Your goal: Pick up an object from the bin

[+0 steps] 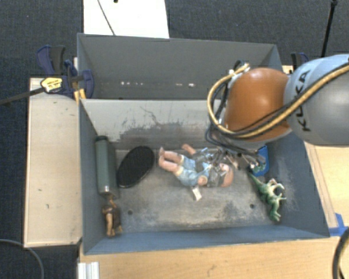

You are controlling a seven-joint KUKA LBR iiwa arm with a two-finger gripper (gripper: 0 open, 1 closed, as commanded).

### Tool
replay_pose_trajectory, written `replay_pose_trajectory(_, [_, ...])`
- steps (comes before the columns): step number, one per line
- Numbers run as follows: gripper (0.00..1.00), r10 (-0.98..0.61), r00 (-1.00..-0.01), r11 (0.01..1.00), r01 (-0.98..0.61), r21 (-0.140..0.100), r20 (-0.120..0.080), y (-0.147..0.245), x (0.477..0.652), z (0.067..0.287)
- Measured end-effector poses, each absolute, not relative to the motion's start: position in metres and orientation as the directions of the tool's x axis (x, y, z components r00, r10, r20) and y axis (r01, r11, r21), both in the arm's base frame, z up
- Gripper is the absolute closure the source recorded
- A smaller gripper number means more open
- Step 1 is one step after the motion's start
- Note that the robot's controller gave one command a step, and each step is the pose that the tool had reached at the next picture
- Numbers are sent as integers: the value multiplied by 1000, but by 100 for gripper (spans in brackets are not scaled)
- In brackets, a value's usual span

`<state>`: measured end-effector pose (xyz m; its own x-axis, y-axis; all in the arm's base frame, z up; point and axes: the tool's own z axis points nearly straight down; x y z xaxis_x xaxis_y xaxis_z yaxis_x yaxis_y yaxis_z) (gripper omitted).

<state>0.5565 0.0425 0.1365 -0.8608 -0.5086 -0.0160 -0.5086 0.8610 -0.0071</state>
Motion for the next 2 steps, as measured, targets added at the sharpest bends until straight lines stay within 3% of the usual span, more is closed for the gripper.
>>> replay_pose_trajectory(1, [100,-504,-864,864,-504,5,7,44,550,160])
replay_pose_trajectory(2, [100,-540,-841,841,-540,-8,-16,22,558,149])
